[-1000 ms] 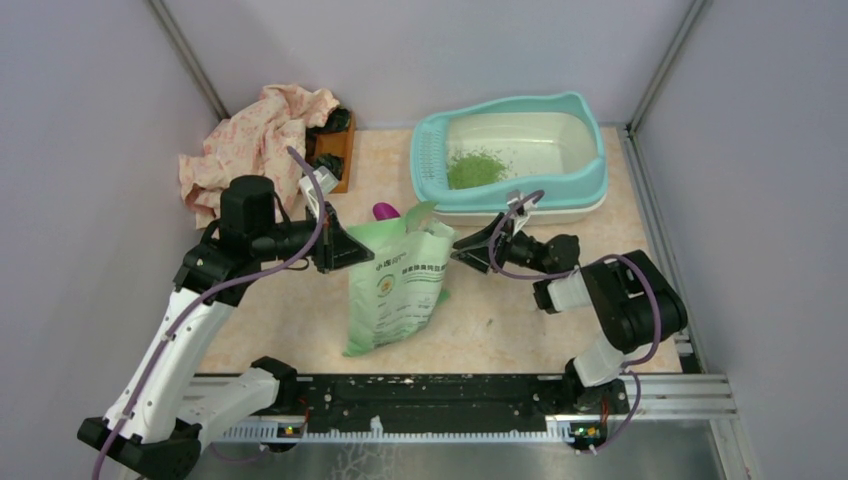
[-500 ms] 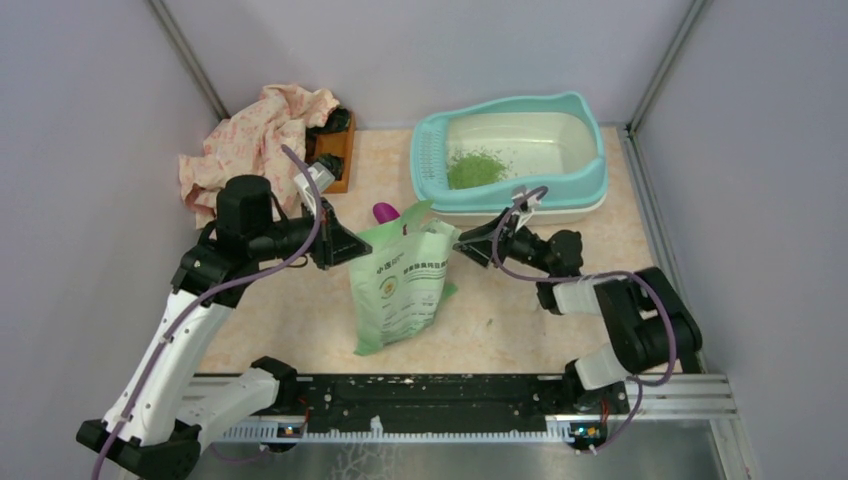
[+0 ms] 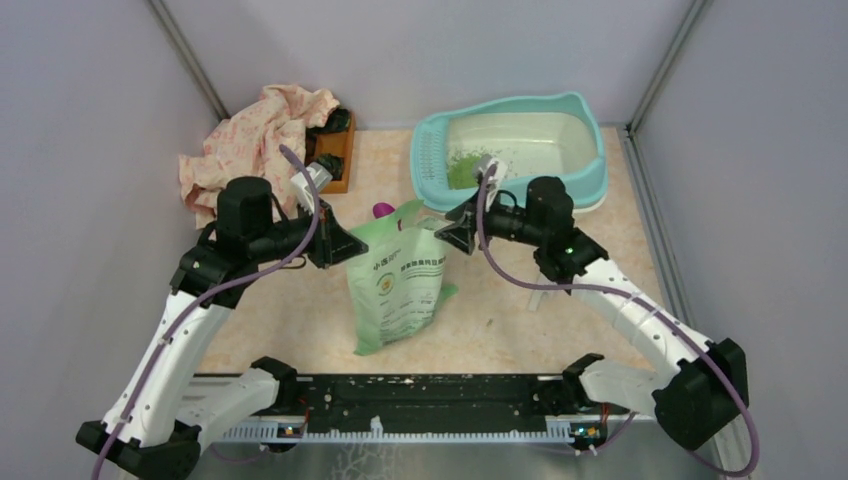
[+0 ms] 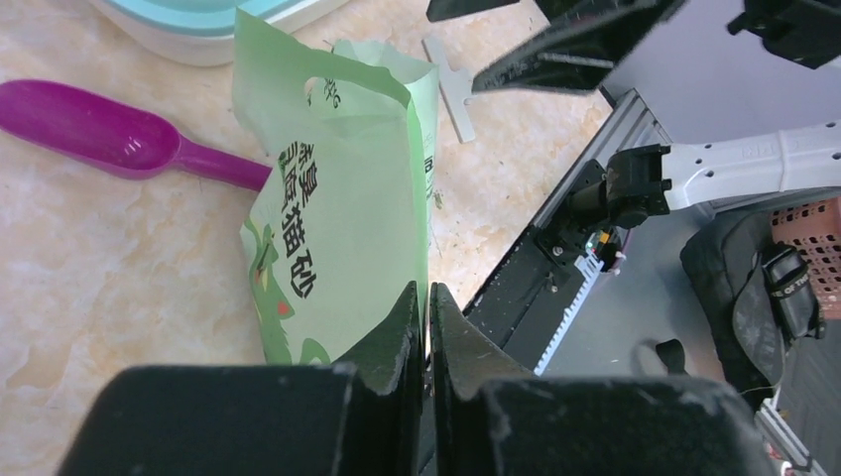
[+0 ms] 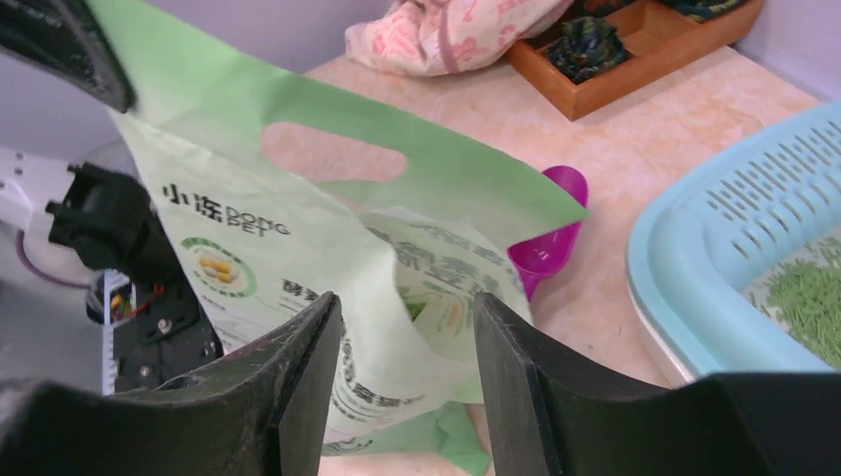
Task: Fill the litter box with clean litter
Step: Adjust the cat litter bag at the center of the board.
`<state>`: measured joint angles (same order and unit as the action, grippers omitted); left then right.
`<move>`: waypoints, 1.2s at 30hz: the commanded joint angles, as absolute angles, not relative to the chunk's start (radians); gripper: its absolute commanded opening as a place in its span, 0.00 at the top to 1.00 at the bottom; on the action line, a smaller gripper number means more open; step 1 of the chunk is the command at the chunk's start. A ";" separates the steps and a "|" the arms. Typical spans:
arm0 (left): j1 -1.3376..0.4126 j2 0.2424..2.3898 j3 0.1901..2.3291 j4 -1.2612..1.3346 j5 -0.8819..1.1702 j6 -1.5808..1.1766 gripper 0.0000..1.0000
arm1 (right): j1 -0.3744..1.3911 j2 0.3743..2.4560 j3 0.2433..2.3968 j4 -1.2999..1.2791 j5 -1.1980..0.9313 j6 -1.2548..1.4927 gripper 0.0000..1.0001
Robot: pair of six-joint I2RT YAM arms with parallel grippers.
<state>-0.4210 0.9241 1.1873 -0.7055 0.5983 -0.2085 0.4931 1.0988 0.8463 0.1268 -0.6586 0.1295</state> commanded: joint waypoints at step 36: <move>-0.420 0.773 0.980 -0.630 0.701 -0.449 0.57 | 0.704 1.065 1.319 -0.775 -0.121 0.471 0.55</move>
